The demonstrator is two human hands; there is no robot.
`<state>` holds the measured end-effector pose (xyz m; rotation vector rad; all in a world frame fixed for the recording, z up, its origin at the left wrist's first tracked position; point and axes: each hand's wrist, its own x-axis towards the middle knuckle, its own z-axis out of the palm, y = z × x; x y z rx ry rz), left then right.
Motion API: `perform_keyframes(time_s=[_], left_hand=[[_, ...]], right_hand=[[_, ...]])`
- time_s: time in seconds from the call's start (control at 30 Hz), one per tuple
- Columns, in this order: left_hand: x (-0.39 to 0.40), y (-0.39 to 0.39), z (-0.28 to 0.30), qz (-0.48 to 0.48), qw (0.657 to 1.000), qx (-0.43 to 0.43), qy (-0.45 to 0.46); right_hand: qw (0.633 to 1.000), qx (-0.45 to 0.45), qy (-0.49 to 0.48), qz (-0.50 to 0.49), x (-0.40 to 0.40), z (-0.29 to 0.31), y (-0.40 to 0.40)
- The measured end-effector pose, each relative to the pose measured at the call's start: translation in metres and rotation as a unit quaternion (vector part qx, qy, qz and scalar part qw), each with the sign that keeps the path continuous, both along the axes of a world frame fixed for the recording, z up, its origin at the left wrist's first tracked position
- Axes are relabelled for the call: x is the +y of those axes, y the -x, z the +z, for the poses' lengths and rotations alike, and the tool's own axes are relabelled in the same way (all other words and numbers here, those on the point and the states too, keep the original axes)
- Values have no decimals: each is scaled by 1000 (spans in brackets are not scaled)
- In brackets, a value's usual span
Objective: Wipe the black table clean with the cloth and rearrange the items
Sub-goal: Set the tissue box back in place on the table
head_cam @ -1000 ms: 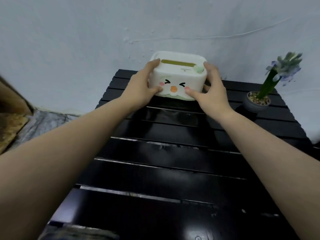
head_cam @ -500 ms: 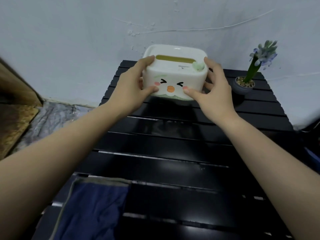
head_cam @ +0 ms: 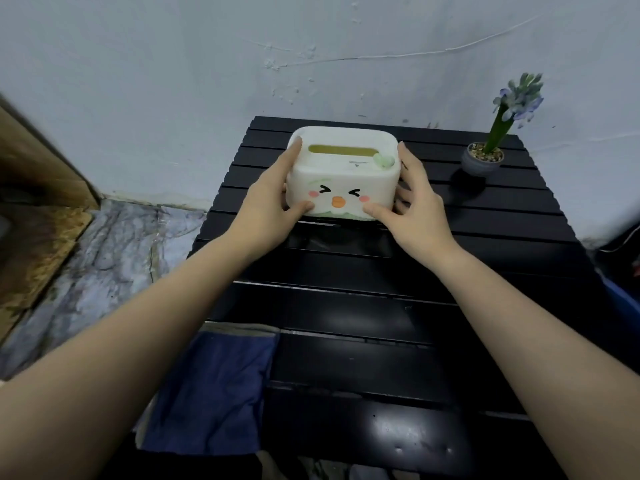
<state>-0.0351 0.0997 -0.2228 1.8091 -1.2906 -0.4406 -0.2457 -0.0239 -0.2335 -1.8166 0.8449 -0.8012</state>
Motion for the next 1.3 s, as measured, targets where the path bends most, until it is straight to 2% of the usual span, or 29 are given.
perform_keyframes(time_s=[0.13, 0.23, 0.37, 0.5, 0.6, 0.77, 0.93, 1.0, 1.13, 1.3], left_hand=[[7, 4, 15, 57, 988, -146, -2], [13, 26, 34, 105, 964, -235, 69], [1, 71, 55, 44, 952, -259, 155], [-29, 118, 53, -55, 951, -250, 172], [-53, 144, 37, -97, 959, -233, 132], [-83, 164, 4, -158, 960, -230, 17], [-94, 166, -27, -207, 914, -319, -138], [-94, 167, -33, -204, 906, -342, -144], [-96, 167, -32, -201, 913, -327, -138], [-92, 171, -28, -192, 915, -326, -139]], right_hand=[[997, 51, 32, -57, 0, 5, 17], [992, 46, 62, -97, 3, 9, 40], [979, 70, 120, -151, 1, 15, 70], [953, 137, 202, -180, -13, 23, 89], [937, 196, 226, -181, -33, 25, 95], [935, 274, 175, -144, -78, 23, 91], [944, 294, 91, -120, -124, 17, 80], [949, 288, 69, -110, -138, 13, 77], [954, 270, 78, -103, -152, 8, 72], [972, 195, 98, -84, -128, 8, 63]])
